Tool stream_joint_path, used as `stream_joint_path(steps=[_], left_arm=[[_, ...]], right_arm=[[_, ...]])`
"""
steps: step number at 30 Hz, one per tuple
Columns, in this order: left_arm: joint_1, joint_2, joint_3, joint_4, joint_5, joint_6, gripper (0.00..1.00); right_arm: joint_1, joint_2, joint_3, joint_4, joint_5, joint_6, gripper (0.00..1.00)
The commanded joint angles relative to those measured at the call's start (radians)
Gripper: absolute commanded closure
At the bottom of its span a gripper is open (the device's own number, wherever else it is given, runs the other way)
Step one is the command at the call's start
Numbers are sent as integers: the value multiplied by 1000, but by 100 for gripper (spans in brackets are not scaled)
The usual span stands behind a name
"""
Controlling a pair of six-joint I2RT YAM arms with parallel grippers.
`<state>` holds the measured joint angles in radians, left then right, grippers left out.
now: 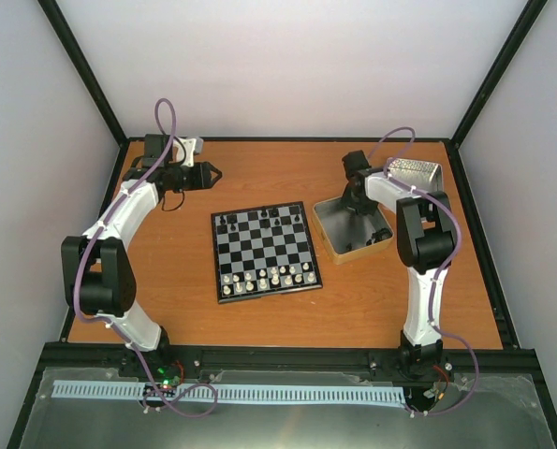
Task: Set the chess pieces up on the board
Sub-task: Pick up the chess piece from the storage box.
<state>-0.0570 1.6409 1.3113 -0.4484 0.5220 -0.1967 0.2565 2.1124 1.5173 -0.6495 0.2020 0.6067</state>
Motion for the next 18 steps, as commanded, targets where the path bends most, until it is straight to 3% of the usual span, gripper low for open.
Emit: stream_joint_path(steps=[1, 9, 18], left_arm=[[5, -4, 38, 20, 31, -12, 55], [3, -33, 33, 70, 223, -69, 45], [-100, 8, -5, 301, 588, -383, 41]], right_arm=[[-8, -33, -37, 2, -55, -45, 87], [-5, -248, -147, 152, -439, -219, 85], [19, -465, -267, 464, -1086, -228, 83]])
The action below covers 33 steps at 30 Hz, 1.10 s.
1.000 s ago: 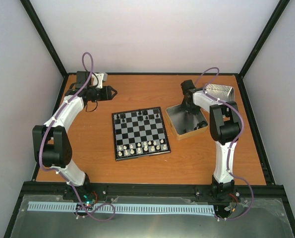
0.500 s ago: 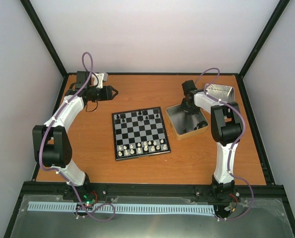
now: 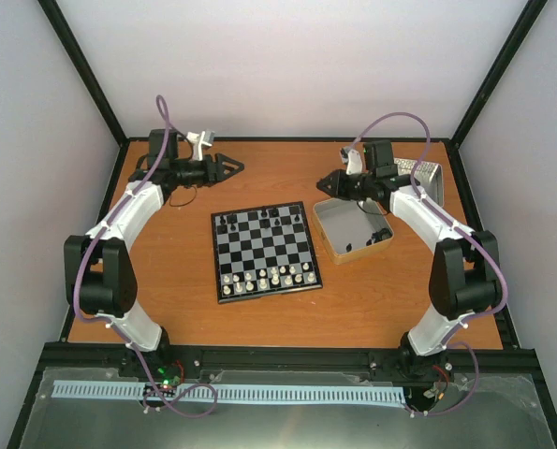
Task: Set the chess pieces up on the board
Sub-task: Pick up the chess piece from the storage box, then place the chess piece on the chessboard.
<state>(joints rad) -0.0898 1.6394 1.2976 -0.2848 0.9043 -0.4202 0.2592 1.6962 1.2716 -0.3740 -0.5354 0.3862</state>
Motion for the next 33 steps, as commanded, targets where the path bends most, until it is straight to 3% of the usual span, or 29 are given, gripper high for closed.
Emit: stream_joint_path(steps=[1, 8, 15, 19, 25, 33], left_arm=[[-86, 18, 14, 156, 234, -190, 41], [-147, 43, 5, 434, 406, -468, 36], [-173, 58, 27, 434, 481, -509, 37], [-178, 48, 27, 432, 506, -527, 39], [-189, 54, 23, 449, 521, -558, 59], [-195, 42, 35, 359, 550, -467, 70]], right_arm=[[19, -56, -20, 216, -397, 2, 82], [78, -52, 58, 237, -661, -37, 83], [136, 4, 173, 77, -801, -219, 84], [147, 29, 217, 7, -806, -266, 84], [158, 53, 245, -23, -793, -285, 83], [159, 73, 270, -16, -776, -241, 83]])
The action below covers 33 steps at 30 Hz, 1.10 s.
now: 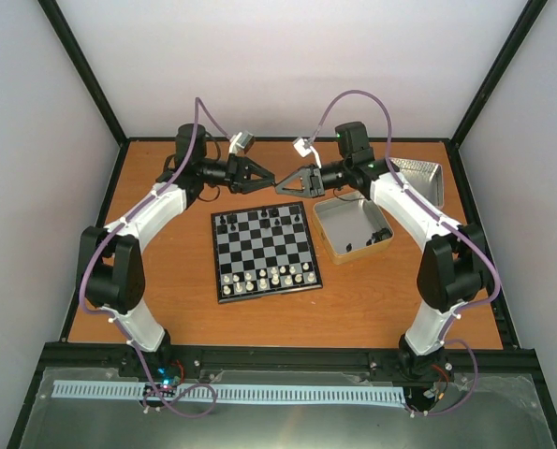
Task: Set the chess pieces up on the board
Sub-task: Place the chess piece on the chessboard.
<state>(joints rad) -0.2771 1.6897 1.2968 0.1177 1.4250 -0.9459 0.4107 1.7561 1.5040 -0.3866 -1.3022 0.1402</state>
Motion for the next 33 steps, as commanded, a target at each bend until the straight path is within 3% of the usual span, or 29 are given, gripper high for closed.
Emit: stream_joint_path(steps=[1, 20, 23, 27, 31, 33], left_arm=[[-8, -10, 37, -50, 28, 67, 71], [-19, 7, 59, -44, 36, 89, 99], [-20, 7, 61, -61, 30, 110, 99], [-2, 6, 64, -128, -2, 179, 99], [55, -13, 53, -235, -110, 284, 99], [81, -24, 67, -377, -218, 407, 99]], right_arm=[[8, 16, 42, -5, -8, 5, 83], [20, 58, 86, -81, 11, -27, 81], [19, 63, 93, -88, 24, -19, 69], [9, 50, 75, -100, 49, -52, 45], [-32, 7, -7, -52, 87, -34, 27], [-60, -23, -62, 4, 112, 9, 20]])
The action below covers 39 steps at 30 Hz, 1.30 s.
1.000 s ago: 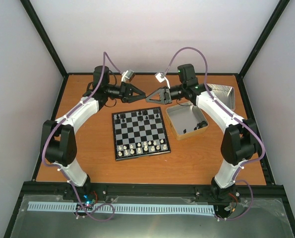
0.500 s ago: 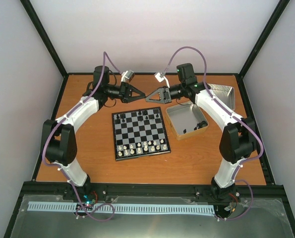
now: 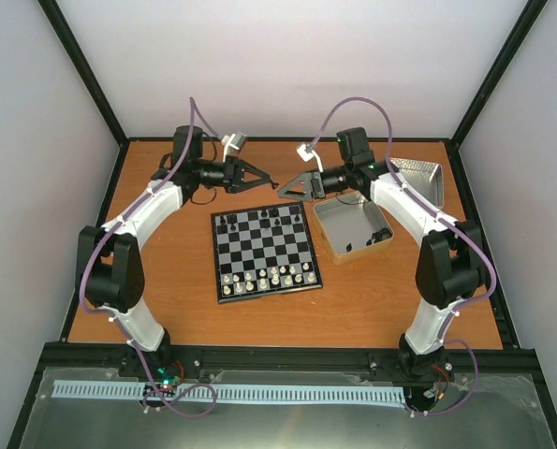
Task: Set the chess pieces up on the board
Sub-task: Place the chess piece on the chessboard.
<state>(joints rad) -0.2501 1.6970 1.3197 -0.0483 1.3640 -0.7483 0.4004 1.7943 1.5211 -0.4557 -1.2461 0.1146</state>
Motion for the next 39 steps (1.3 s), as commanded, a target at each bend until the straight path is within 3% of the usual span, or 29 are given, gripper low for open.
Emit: stream_joint_path(steps=[1, 3, 6, 11, 16, 29, 39], left_arm=[[60, -34, 55, -283, -222, 275, 99], [63, -40, 64, -381, -365, 390, 99], [61, -63, 20, -399, -570, 450, 99], [-65, -60, 0, -474, -1144, 604, 99], [-141, 13, -22, -479, -1423, 623, 99], [-157, 82, -129, -288, -1415, 616, 99], [-158, 135, -123, -234, -1381, 591, 99]], right_arm=[[-62, -74, -104, 108, 71, 55, 18], [-81, -96, -137, 133, 106, 77, 15], [-103, -102, -164, 142, 188, 114, 14], [-112, -83, -193, 153, 320, 187, 14], [-113, -82, -210, 175, 419, 230, 15], [-114, -54, -218, 164, 478, 267, 16], [-117, -33, -211, 161, 481, 284, 17]])
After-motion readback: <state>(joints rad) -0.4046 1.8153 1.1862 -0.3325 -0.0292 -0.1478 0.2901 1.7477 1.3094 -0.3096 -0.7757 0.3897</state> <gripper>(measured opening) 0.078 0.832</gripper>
